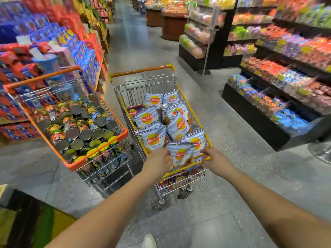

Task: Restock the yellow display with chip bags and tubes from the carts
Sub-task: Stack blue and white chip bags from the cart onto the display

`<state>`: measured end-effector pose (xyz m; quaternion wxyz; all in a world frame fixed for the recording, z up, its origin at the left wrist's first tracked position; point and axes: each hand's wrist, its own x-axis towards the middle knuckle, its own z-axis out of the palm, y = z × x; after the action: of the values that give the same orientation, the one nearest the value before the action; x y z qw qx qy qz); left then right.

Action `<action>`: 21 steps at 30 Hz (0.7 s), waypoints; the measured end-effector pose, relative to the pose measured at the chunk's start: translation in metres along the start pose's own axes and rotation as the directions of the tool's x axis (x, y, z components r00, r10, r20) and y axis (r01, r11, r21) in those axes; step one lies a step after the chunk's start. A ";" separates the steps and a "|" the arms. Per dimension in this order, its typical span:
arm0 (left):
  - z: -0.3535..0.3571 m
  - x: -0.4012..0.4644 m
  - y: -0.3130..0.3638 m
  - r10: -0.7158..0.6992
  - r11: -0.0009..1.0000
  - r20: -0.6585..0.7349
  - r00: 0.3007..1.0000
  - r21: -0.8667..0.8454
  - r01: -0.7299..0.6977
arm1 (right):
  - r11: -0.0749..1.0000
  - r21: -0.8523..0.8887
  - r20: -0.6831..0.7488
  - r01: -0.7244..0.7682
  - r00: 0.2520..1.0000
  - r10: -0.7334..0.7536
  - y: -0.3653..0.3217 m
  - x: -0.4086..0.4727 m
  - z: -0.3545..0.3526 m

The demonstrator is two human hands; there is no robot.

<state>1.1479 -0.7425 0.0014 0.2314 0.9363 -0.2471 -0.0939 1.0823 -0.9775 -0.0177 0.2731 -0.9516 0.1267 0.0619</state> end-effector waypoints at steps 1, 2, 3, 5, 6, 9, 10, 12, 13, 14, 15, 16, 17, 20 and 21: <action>0.001 0.014 0.003 0.042 0.998 0.005 0.999 0.049 -0.042 | 0.999 -0.054 0.008 0.006 1.000 -0.006 0.003 0.015 -0.005; 0.004 0.027 0.006 0.080 0.992 0.020 0.997 0.097 -0.082 | 0.994 -0.112 0.024 0.012 1.000 -0.010 0.003 0.029 -0.009; 0.009 0.045 0.008 0.127 0.980 0.042 0.991 0.147 -0.131 | 0.984 -0.176 0.039 0.024 0.999 -0.017 0.004 0.047 -0.014; 0.020 0.074 0.012 0.234 0.928 0.087 0.968 0.278 -0.249 | 0.953 -0.299 0.067 0.054 0.997 -0.035 0.002 0.080 -0.018; 0.027 0.090 0.013 0.274 0.893 0.125 0.954 0.335 -0.301 | 0.934 -0.352 0.078 0.059 0.996 -0.034 0.001 0.099 -0.019; 0.043 0.124 0.012 0.276 0.819 0.259 0.926 0.440 -0.368 | 0.862 -0.496 0.147 0.099 0.989 -0.029 -0.002 0.147 -0.017; 0.049 0.134 0.009 0.258 0.812 0.295 0.920 0.449 -0.372 | 0.824 -0.551 0.175 0.133 0.984 -0.042 -0.002 0.163 -0.014; 0.060 0.147 0.000 0.208 0.804 0.342 0.916 0.474 -0.360 | 0.760 -0.615 0.234 0.211 0.969 -0.080 0.000 0.184 -0.005; 0.065 0.157 -0.007 0.178 0.805 0.359 0.916 0.482 -0.345 | 0.742 -0.626 0.260 0.241 0.961 -0.093 0.002 0.198 0.002; 0.067 0.159 -0.010 0.161 0.797 0.372 0.914 0.497 -0.342 | 0.725 -0.634 0.288 0.267 0.953 -0.099 0.005 0.201 0.006; 0.069 0.163 -0.014 0.148 0.795 0.380 0.913 0.504 -0.339 | 0.707 -0.644 0.330 0.292 0.940 -0.088 0.007 0.206 0.011; 0.069 0.168 -0.018 0.134 0.800 0.384 0.914 0.502 -0.328 | 0.698 -0.646 0.368 0.308 0.927 -0.069 0.010 0.213 0.015; 0.068 0.170 -0.022 0.127 0.803 0.381 0.916 0.503 -0.320 | 0.689 -0.650 0.397 0.320 0.916 -0.051 0.013 0.218 0.018; 0.064 0.177 -0.031 0.072 0.817 0.359 0.931 0.514 -0.261 | 0.620 -0.700 0.453 0.356 0.892 -0.001 0.014 0.229 0.017; 0.064 0.179 -0.034 0.043 0.824 0.367 0.929 0.513 -0.241 | 0.579 -0.720 0.474 0.381 0.880 0.011 0.012 0.231 0.014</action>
<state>1.2972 -0.8320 -0.0818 -0.0869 0.9110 -0.3695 -0.1613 1.3003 -1.0275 -0.0792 -0.1545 -0.9411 -0.0808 0.2896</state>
